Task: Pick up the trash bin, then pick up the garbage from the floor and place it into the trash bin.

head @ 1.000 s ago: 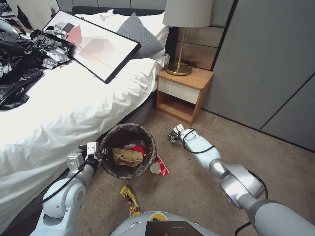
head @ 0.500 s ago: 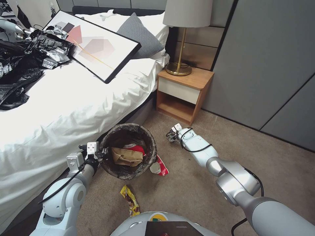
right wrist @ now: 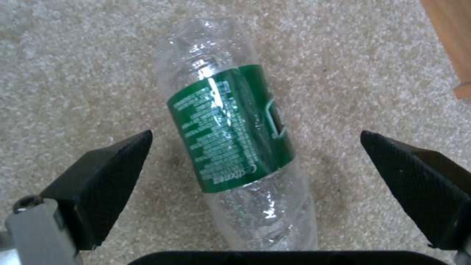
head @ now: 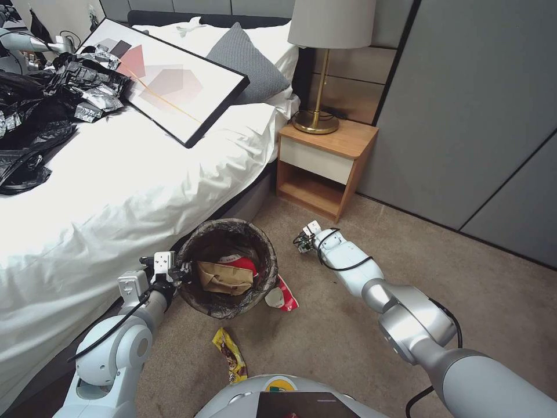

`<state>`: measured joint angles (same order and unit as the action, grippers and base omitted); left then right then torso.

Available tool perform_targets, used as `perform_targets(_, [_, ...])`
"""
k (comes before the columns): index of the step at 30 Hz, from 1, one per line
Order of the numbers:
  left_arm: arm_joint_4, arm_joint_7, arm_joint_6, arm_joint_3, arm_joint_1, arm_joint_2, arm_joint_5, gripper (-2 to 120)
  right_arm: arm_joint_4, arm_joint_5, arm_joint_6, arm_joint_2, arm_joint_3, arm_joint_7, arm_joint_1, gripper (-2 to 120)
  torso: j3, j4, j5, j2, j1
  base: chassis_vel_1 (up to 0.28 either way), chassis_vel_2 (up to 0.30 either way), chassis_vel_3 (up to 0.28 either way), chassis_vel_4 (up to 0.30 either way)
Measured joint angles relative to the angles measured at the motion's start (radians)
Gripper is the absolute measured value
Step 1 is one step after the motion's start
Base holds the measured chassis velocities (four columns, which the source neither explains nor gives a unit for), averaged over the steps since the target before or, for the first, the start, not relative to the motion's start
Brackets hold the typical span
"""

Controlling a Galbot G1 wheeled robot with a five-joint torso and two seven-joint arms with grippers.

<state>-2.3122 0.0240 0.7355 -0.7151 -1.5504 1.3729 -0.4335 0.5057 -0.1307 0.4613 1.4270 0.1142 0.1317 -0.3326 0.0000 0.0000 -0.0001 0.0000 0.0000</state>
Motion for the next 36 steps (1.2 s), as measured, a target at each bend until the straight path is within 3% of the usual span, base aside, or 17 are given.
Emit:
perform_targets(8, [-0.002, 0.0, 0.0, 0.0, -0.001, 0.001, 0.0, 0, -0.007, 0.012, -0.008, 0.008, -0.006, 0.002, -0.006, 94, 0.0, 0.0, 0.0, 0.0, 0.0, 0.0, 0.0, 0.0, 0.0])
perform_targets(19, [-0.002, 0.001, 0.0, 0.001, 0.001, 0.002, 0.002, 0, -0.044, 0.052, -0.024, 0.057, -0.039, 0.017, -0.005, 50, 0.0, 0.0, 0.0, 0.0, 0.0, 0.0, 0.0, 0.0, 0.0])
perform_targets(27, [-0.002, -0.001, 0.0, 0.001, 0.002, 0.002, 0.003, 0, -0.042, 0.061, -0.03, 0.039, -0.044, 0.019, -0.023, 25, 0.0, 0.0, 0.0, 0.0, 0.0, 0.0, 0.0, 0.0, 0.0])
perform_targets(31, [-0.001, -0.001, 0.0, 0.001, 0.004, 0.002, 0.004, 0, -0.035, 0.062, -0.03, 0.034, -0.046, 0.019, -0.029, 17, 0.0, 0.0001, 0.0001, 0.0, 0.0, 0.0, 0.0, 0.0, 0.0])
perform_targets(36, [-0.001, -0.001, 0.0, 0.001, 0.004, 0.002, 0.005, 0, -0.024, 0.069, -0.028, 0.03, -0.046, 0.02, -0.031, 17, 0.0, 0.0001, 0.0001, 0.0, 0.0, 0.0, 0.0, 0.0, 0.0])
